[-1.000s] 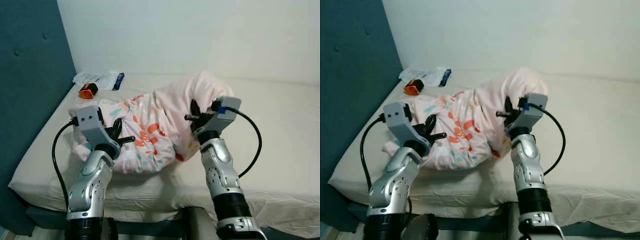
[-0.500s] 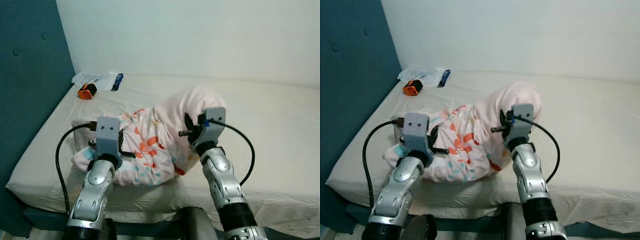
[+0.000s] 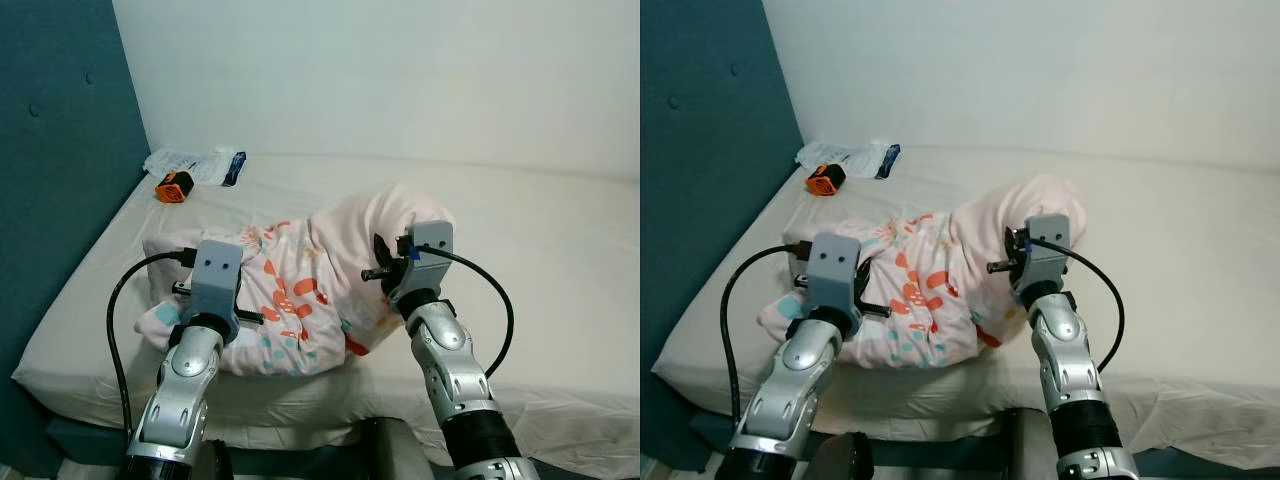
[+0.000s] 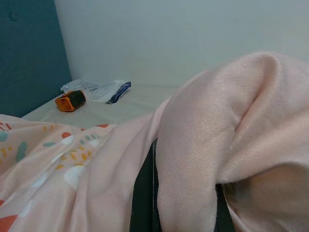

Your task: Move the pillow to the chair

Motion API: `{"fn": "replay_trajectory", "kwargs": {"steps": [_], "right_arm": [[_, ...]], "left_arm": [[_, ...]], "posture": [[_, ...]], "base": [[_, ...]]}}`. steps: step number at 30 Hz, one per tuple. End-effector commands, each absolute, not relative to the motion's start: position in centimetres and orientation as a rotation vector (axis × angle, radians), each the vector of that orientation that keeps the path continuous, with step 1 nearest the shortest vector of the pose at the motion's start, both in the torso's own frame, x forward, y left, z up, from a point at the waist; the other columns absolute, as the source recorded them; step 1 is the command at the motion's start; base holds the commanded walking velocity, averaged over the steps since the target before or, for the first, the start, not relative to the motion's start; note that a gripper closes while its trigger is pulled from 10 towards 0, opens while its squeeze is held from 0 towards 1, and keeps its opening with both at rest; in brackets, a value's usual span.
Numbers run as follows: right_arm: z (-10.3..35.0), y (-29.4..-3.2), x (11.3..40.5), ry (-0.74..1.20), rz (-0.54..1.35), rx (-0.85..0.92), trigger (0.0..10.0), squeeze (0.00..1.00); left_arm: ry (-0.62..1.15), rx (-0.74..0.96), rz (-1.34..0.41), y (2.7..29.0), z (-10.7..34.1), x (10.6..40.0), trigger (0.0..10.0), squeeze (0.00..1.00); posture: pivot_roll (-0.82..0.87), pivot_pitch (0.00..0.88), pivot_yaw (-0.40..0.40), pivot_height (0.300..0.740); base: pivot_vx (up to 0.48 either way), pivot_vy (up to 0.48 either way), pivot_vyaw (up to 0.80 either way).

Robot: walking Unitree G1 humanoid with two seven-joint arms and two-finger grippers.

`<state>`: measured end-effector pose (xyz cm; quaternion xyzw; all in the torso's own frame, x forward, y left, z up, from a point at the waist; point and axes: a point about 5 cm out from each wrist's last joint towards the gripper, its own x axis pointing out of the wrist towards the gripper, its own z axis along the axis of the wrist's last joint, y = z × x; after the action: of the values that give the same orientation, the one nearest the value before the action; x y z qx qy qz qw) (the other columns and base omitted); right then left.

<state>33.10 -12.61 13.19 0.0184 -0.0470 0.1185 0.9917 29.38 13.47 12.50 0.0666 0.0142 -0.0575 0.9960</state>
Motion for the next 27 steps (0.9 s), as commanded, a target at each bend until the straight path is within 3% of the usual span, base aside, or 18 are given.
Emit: {"fn": "replay_trajectory", "kwargs": {"steps": [1, 27], "right_arm": [[13.04, -11.54, 33.04, -0.079, 0.288, 0.025, 10.0, 0.0], [12.73, -11.67, 32.87, -0.08, 0.293, 0.014, 10.0, 0.0]], "left_arm": [[-0.04, 0.146, -0.151, 12.75, 13.4, 29.55, 10.0, 0.0], [-0.038, 0.049, -0.198, 12.28, 13.54, 29.49, 10.0, 0.0]], "posture": [[0.04, 0.0, -0.102, 0.608], [0.04, 0.0, -0.105, 0.608]], "base": [[0.0, 0.0, 0.0], [0.0, 0.0, 0.0]]}}
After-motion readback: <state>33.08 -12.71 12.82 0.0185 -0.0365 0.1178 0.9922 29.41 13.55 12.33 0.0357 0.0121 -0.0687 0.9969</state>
